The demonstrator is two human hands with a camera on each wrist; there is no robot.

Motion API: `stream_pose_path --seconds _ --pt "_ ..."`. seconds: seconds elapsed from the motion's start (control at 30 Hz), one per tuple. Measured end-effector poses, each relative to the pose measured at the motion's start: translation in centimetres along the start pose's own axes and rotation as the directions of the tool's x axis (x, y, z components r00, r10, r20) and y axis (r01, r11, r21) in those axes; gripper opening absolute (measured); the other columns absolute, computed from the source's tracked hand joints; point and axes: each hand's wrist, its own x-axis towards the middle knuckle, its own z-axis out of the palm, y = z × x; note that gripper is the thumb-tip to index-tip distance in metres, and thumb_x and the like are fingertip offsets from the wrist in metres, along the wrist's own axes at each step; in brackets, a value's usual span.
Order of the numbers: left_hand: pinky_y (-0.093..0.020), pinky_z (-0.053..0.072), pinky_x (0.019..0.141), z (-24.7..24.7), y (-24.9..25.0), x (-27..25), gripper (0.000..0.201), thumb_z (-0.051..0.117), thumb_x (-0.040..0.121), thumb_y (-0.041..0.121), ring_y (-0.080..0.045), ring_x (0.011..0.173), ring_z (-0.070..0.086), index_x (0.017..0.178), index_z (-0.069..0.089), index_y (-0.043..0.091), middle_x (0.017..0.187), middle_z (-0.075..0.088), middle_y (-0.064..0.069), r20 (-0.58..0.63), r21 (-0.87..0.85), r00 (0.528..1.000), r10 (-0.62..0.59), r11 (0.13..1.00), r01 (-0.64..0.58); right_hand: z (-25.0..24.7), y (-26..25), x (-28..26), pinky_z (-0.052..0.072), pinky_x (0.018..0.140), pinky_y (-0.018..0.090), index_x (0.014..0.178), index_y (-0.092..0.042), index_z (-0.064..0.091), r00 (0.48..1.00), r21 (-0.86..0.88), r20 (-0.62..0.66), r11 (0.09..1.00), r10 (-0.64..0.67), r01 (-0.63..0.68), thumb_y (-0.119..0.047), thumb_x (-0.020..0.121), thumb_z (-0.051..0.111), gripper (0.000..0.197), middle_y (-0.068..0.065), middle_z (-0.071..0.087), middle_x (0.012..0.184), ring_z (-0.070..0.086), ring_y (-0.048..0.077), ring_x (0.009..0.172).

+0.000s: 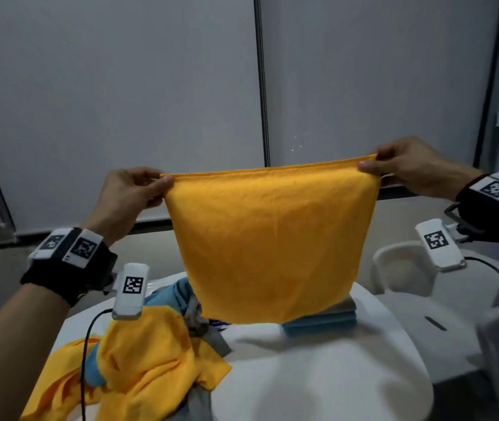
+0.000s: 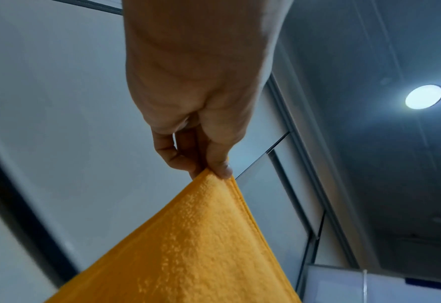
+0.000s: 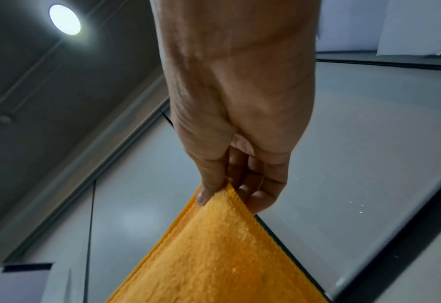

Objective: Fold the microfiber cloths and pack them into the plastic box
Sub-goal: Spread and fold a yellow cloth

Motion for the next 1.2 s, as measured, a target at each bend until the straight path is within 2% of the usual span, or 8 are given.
stream_pose_path --seconds 0.1,0.37,0.57,0.63,0.77,0.97,1.07,1.2 --pt "-0.032 0.058 0.069 2.1 -3.7 -1.8 0.017 0.072 0.088 0.011 -0.022 0.073 0.062 0.098 0.069 -0.002 0.079 0.065 -0.014 0.050 -0.007 0.992 -0.116 0.993 0.116 1.1 3.5 -0.8 0.061 0.072 0.034 0.094 0.011 0.067 0.998 -0.058 0.006 0.996 0.064 -0.064 -0.020 0.085 0.075 0.033 0.018 0.062 0.083 0.066 0.026 0.080" --pt "-0.043 0.055 0.089 5.5 -6.8 -4.3 0.016 0.057 0.101 0.017 -0.022 0.085 0.063 0.110 0.059 0.004 0.088 0.064 -0.009 0.063 -0.183 0.971 -0.231 0.954 0.239 3.9 7.9 -1.9 0.053 0.095 0.049 0.097 -0.001 0.064 0.993 0.108 -0.030 0.988 0.115 -0.111 -0.008 0.098 0.060 0.009 0.012 0.067 0.093 0.065 0.029 0.093" --pt "-0.033 0.059 0.068 5.0 -5.9 -8.7 0.016 0.053 0.101 0.018 -0.022 0.075 0.063 0.108 0.059 0.005 0.082 0.063 -0.010 0.262 -0.260 0.933 -0.248 0.913 0.315 4.9 7.5 -6.3 0.058 0.077 0.037 0.103 -0.008 0.066 0.988 0.234 0.061 0.961 0.139 -0.149 -0.018 0.100 0.056 0.015 0.006 0.069 0.092 0.067 0.019 0.084" --pt "-0.032 0.055 0.061 4.4 -7.6 -11.4 0.012 0.056 0.098 0.016 -0.022 0.070 0.060 0.104 0.060 0.007 0.082 0.058 -0.014 0.384 -0.232 0.870 -0.310 0.879 0.416 5.3 8.7 -9.1 0.056 0.076 0.037 0.103 -0.006 0.067 0.967 0.159 0.153 0.960 0.205 -0.229 -0.020 0.099 0.058 0.017 0.008 0.067 0.089 0.065 0.021 0.083" --pt "-0.033 0.048 0.059 3.2 -11.8 -16.5 0.017 0.063 0.096 0.017 -0.022 0.069 0.055 0.105 0.061 0.003 0.078 0.054 -0.016 0.641 -0.024 0.631 -0.437 0.810 0.586 6.1 13.2 -13.9 0.054 0.077 0.040 0.107 0.004 0.064 0.843 0.085 0.415 0.907 0.343 -0.411 -0.016 0.096 0.061 0.023 0.024 0.068 0.100 0.067 0.031 0.090" --pt "-0.029 0.046 0.055 4.8 -16.4 -21.3 0.015 0.059 0.099 0.015 -0.016 0.060 0.047 0.105 0.056 0.002 0.067 0.044 -0.009 0.690 0.161 0.432 -0.580 0.705 0.690 9.2 20.6 -18.2 0.055 0.071 0.037 0.110 0.011 0.062 0.676 -0.037 0.511 0.799 0.531 -0.600 -0.015 0.094 0.067 0.031 0.019 0.067 0.091 0.065 0.027 0.080" --pt "-0.033 0.049 0.059 5.8 -19.0 -22.4 0.016 0.061 0.098 0.014 -0.020 0.062 0.054 0.104 0.057 0.001 0.069 0.050 -0.012 0.616 0.200 0.458 -0.641 0.689 0.696 10.6 23.5 -18.8 0.058 0.069 0.040 0.110 0.008 0.062 0.656 -0.051 0.422 0.739 0.626 -0.672 -0.014 0.097 0.063 0.026 0.019 0.070 0.090 0.069 0.027 0.079" --pt "-0.030 0.049 0.054 7.5 -20.6 -22.5 0.015 0.056 0.102 0.014 -0.019 0.058 0.058 0.105 0.057 -0.001 0.068 0.056 -0.012 0.415 0.209 0.599 -0.685 0.712 0.670 11.9 26.1 -18.5 0.057 0.082 0.047 0.098 0.001 0.061 0.666 0.020 0.308 0.695 0.680 -0.719 -0.013 0.099 0.059 0.015 0.016 0.061 0.079 0.063 0.027 0.072"
